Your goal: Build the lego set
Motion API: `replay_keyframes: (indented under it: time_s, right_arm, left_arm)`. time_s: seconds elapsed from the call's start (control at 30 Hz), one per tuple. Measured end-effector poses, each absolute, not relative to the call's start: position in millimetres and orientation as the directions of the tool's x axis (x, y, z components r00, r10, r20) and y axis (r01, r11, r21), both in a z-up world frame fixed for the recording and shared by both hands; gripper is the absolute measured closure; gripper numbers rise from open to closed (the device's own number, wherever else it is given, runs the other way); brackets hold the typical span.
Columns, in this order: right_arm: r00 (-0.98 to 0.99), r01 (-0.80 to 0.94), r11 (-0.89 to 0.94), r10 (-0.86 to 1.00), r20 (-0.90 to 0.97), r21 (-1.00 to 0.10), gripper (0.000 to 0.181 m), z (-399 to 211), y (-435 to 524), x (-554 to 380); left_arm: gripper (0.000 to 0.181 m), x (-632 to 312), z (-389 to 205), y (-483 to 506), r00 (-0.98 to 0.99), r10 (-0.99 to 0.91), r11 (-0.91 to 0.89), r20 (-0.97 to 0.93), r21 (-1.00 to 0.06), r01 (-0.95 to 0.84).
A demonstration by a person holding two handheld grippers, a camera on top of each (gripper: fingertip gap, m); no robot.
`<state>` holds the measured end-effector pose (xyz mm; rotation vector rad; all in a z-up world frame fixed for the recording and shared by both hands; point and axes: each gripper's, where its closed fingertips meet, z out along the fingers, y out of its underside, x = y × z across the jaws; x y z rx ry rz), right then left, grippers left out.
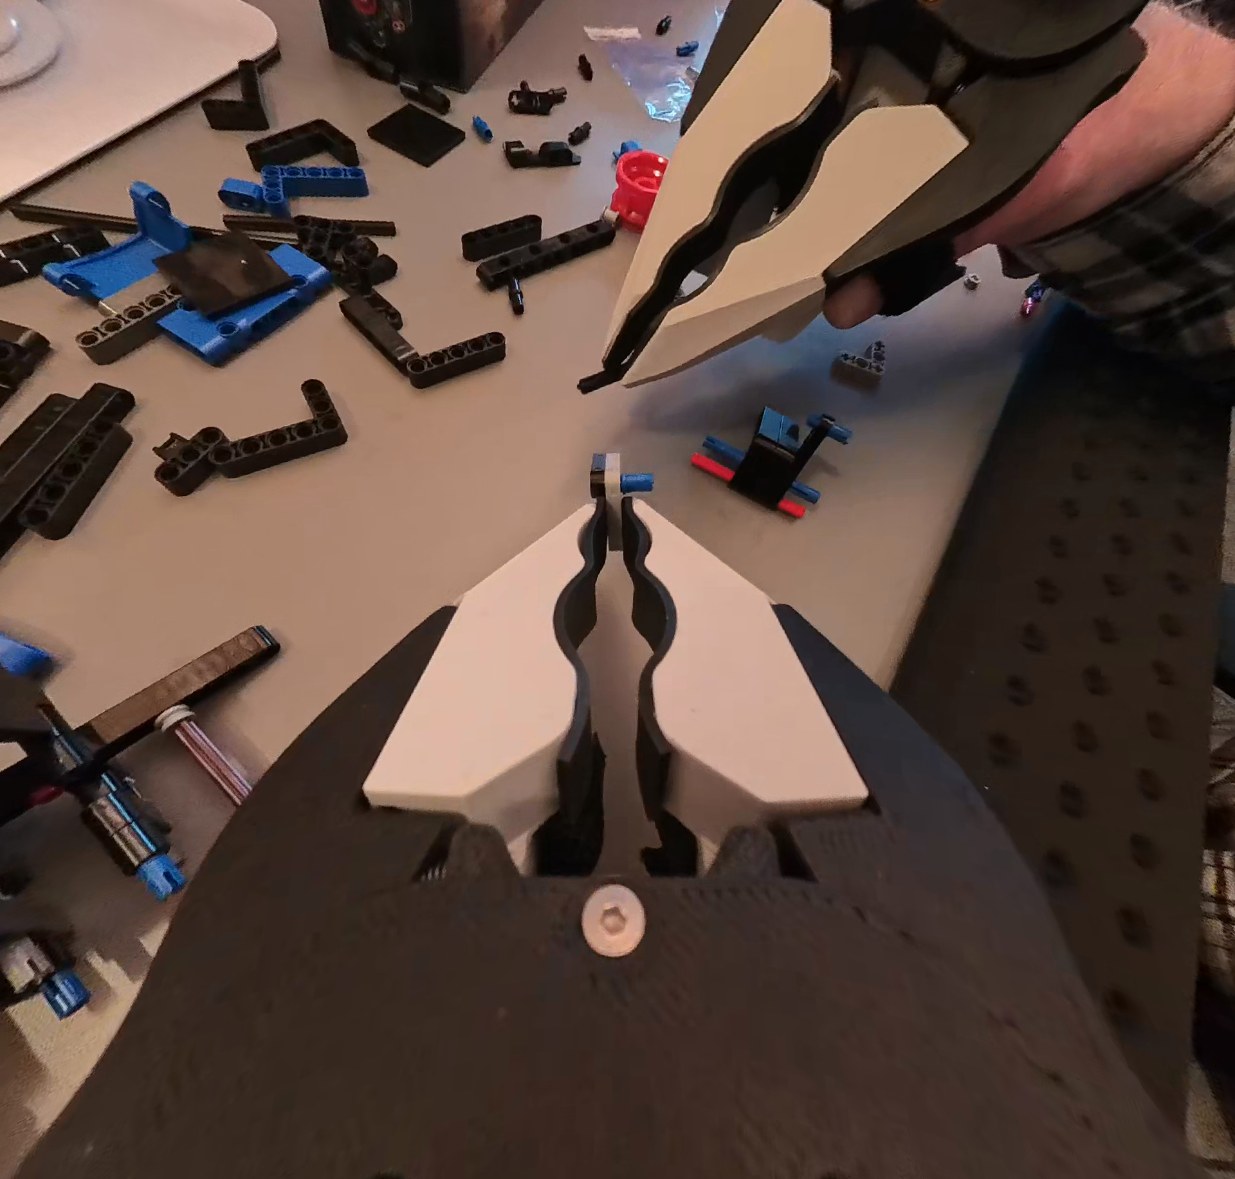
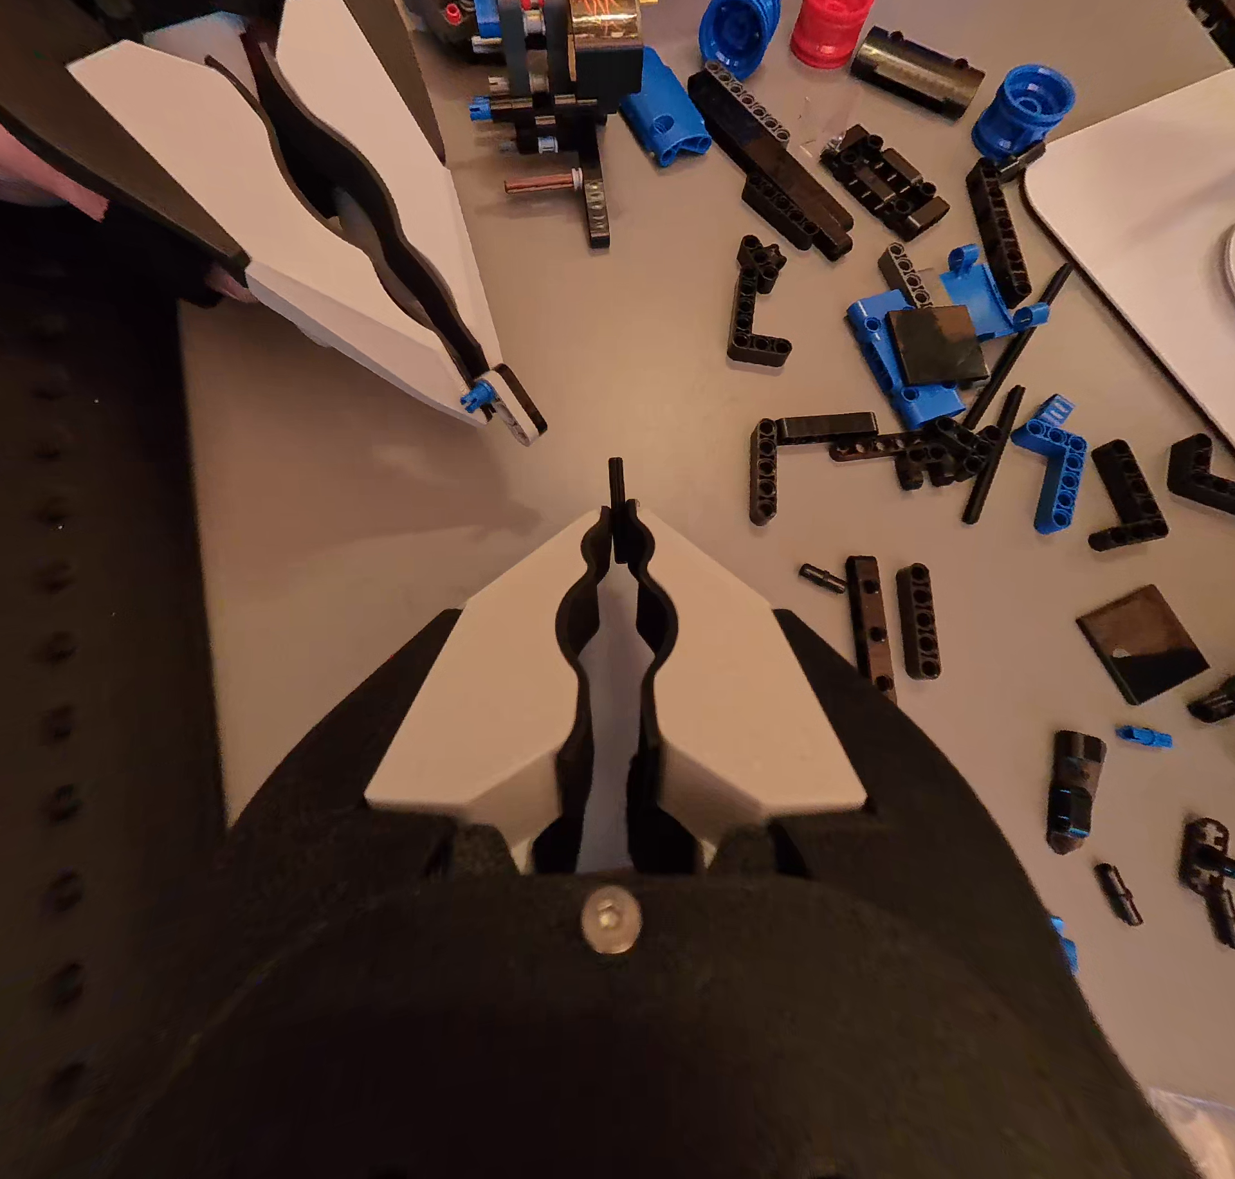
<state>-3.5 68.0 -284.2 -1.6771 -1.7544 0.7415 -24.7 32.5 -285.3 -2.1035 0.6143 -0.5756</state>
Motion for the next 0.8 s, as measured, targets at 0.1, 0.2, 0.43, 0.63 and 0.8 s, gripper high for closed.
replay_keyframes:
  time_s: [0.1,0.2,0.43,0.63,0.8]
  right_arm:
    - [-0.023,0.663,0.047,0.999,0.042,-0.747,0.180,-284,69,-2]
    - [-0.023,0.652,0.046,0.999,0.041,-0.757,0.180,-281,69,-2]
    - [-0.038,0.668,0.045,0.999,0.027,-0.743,0.180,-289,65,-2]
    - [-0.051,0.676,0.039,0.999,0.006,-0.736,0.180,-294,61,-2]
    - [-0.078,0.701,0.042,0.997,-0.019,-0.712,0.180,-303,53,-4]
  left_arm:
    - [0.179,-25,-287,34,0.776,-0.605,-0.526,0.176,-0.821,-0.223]
    - [0.179,-26,-289,35,0.780,-0.599,-0.533,0.179,-0.816,-0.223]
    - [0.179,-25,-295,36,0.784,-0.599,-0.550,0.163,-0.796,-0.254]
    - [0.179,-24,-301,35,0.783,-0.600,-0.573,0.165,-0.772,-0.276]
    - [0.179,-22,-307,34,0.781,-0.606,-0.587,0.152,-0.748,-0.310]
